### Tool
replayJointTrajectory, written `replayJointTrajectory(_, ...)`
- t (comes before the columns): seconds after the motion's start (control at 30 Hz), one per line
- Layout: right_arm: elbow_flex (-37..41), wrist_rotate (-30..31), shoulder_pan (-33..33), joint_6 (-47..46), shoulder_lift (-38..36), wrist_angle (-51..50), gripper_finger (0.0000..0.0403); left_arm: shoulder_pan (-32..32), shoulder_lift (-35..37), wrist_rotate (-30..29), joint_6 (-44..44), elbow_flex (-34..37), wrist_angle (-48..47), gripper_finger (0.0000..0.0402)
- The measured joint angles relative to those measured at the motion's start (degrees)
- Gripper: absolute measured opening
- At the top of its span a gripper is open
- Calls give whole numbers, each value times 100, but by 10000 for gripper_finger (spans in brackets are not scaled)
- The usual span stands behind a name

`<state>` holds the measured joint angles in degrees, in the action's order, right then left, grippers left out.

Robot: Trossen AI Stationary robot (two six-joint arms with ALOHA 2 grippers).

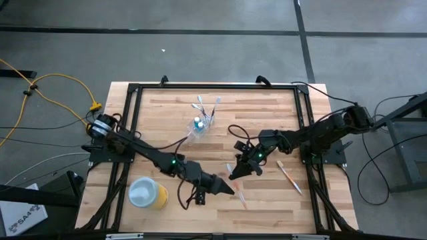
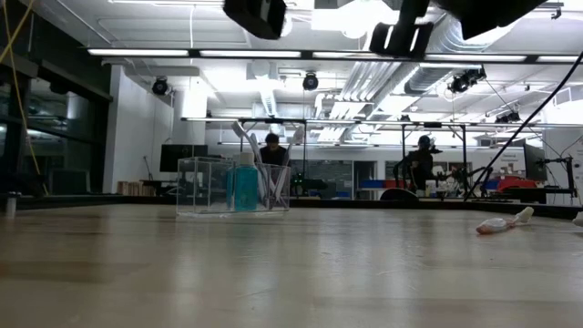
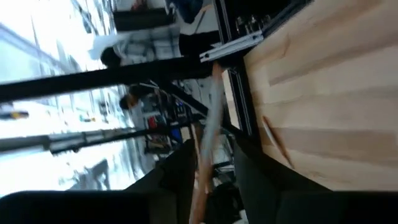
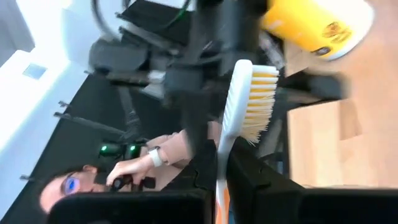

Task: Pick & Place toothbrushing station
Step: Put the left orange toothbrush into the transparent organizer

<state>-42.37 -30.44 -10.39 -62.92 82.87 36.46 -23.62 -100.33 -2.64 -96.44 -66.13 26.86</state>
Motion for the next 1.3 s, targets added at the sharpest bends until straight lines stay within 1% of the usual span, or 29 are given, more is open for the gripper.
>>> replayJointTrajectory(0.07, 0, -59, 113, 68, 0, -121, 9, -143, 0, -326, 318, 0, 6, 102)
replayJointTrajectory(0.2, 4, -257, 367, 291, 0, -580, 9, -476, 0, -1416, 707, -4, -55, 97)
replayJointTrajectory(0.27, 7, -317, 499, 449, 0, -634, 9, -632, 0, -1809, 995, -4, -227, 94)
replayJointTrajectory(0.4, 7, -433, 943, 940, 0, -625, 9, -874, 0, -2642, 1952, -7, -289, 90)
replayJointTrajectory(0.53, 7, -417, 1386, 1692, 0, -626, 9, -986, 0, -3438, 2875, -8, -296, 89)
replayJointTrajectory(0.63, -23, -413, 1621, 2293, 2, -658, 9, -968, 1, -3887, 3012, -9, -292, 89)
replayJointTrajectory(0.7, -106, -403, 1739, 2593, 2, -655, 9, -880, 43, -4039, 2985, -9, -315, 88)
replayJointTrajectory(0.8, -254, -404, 1867, 2846, 2, -662, 9, -598, 287, -4085, 3216, -9, -557, 84)
replayJointTrajectory(0.87, -361, -400, 1926, 3004, 2, -810, 9, -324, 534, -4071, 3497, -13, -932, 78)
replayJointTrajectory(0.9, -421, -401, 1967, 3089, 2, -917, 9, -171, 674, -3971, 3700, -13, -1218, 75)
replayJointTrajectory(1.13, -783, -200, 2277, 3705, -70, -1706, 9, 1014, 1685, -2703, 5273, -13, -3148, 49)
replayJointTrajectory(1.3, -846, -203, 2548, 3805, -70, -1707, 9, 1828, 2259, -1734, 5948, -15, -4079, 47)
